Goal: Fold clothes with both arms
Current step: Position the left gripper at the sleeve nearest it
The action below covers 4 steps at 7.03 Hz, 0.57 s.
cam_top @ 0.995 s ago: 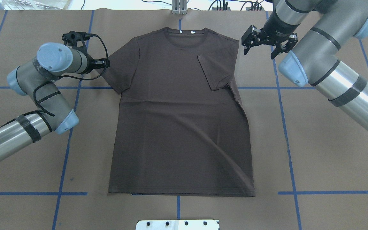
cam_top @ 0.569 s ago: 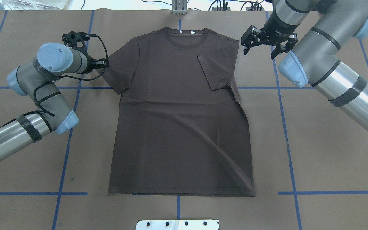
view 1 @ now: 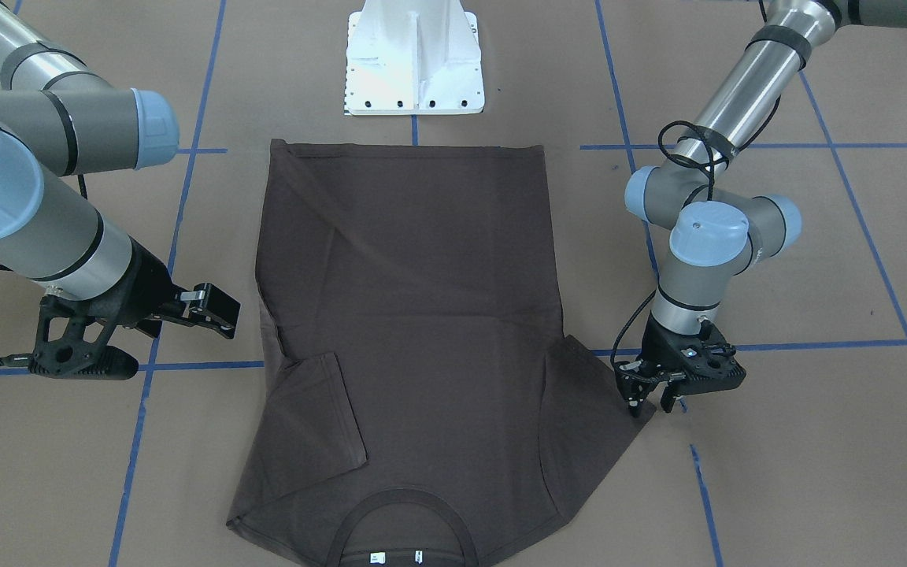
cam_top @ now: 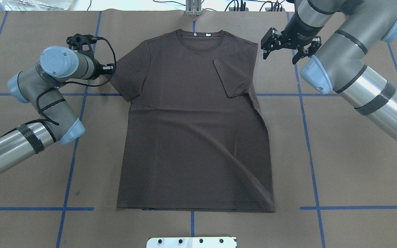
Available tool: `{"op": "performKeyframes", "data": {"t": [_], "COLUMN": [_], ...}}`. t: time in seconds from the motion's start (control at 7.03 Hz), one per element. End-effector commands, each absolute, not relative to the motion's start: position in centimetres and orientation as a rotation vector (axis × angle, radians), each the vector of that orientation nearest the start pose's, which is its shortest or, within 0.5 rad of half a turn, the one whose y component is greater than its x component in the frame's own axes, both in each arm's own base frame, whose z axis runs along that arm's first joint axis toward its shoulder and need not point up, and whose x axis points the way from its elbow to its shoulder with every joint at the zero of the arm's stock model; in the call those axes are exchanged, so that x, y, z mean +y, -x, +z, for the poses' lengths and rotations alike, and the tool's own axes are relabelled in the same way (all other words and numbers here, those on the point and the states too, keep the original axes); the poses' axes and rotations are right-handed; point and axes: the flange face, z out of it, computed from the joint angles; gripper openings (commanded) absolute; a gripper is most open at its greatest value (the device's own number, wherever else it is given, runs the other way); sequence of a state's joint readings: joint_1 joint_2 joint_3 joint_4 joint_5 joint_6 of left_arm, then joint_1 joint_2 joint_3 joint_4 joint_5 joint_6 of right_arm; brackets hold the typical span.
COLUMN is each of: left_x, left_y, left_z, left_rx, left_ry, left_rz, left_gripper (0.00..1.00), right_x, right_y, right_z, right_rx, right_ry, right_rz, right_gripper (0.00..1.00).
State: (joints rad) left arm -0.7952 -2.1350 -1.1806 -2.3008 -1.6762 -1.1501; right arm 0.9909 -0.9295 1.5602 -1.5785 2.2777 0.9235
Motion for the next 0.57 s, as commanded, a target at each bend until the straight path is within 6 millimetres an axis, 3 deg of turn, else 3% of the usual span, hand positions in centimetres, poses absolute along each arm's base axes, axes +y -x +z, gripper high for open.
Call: {"op": "performKeyframes", "data": {"t": [0.0,0.28,0.43], "left_x": [-62.3,-62.4,-62.4], "left_y": [-44.0,-44.2,-44.2], "left_z": [43.3,42.4,40.7], "left_rx": [0.806,0.814,0.834], "left_ry": [-0.44,-0.441,-0.446], "left_rz": [-0.296,-0.292,-0.285], "left_gripper": [0.0,0.0,0.0], "right_x": [-62.0,-62.0,-62.0], "right_y": [32.4,32.4,32.3], "right_z": [27.5,27.5,27.5], "right_rx": [-0.905,-0.904,-0.905], "right_ry": [0.031,0.03,0.031], "right_rz": [0.1,0.1,0.101], "right_gripper": [1.0,1.0,1.0]}}
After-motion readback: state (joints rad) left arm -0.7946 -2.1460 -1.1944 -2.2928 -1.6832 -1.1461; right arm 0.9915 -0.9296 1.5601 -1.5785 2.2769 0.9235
